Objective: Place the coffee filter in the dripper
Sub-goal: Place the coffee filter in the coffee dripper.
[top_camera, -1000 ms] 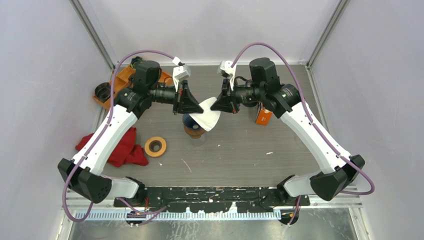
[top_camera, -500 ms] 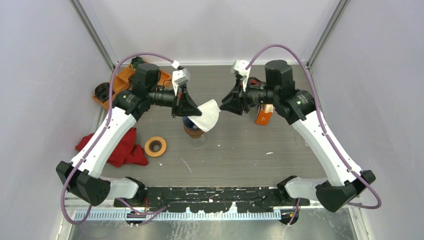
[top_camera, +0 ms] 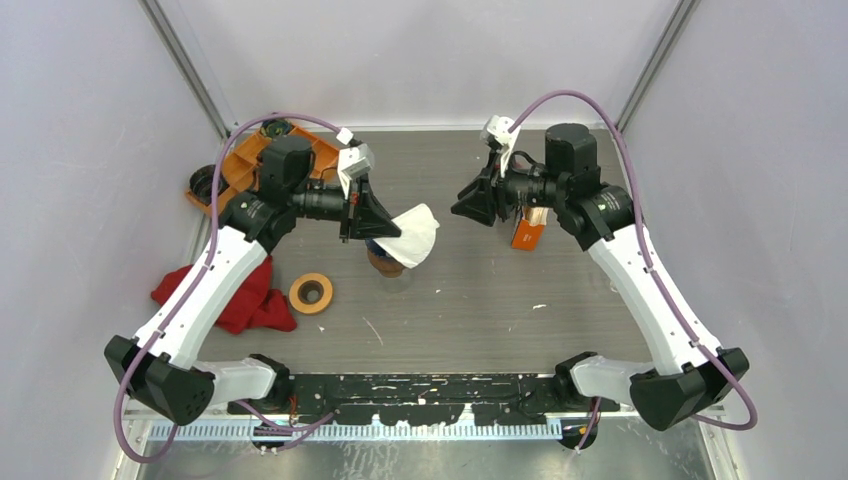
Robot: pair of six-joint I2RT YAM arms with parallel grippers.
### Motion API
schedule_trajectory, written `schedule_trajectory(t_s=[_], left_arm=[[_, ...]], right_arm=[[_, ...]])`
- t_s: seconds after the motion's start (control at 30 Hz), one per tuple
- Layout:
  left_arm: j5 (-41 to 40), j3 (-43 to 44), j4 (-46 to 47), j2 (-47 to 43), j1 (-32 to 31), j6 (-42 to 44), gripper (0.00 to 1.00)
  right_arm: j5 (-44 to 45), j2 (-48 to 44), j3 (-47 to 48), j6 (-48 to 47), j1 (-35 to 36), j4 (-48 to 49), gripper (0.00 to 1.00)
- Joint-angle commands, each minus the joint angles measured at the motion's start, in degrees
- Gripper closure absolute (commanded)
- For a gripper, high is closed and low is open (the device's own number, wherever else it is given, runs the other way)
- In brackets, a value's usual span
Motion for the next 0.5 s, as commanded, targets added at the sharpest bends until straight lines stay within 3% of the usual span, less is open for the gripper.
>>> schedule_trajectory(t_s=[0.0,0.47], left_arm=[[2.13,-0.36,5.59,-1.29,0.04,-2.59,1.00],[1.74,-0.58,5.91,-1.68,0.10,-3.00,1.00]], right_arm=[[-4.97,0.97,-0.77,2.29,0.05,5.15,0.57],[-11.88,2.82,-1.46,4.47,0.71,8.47,0.55]])
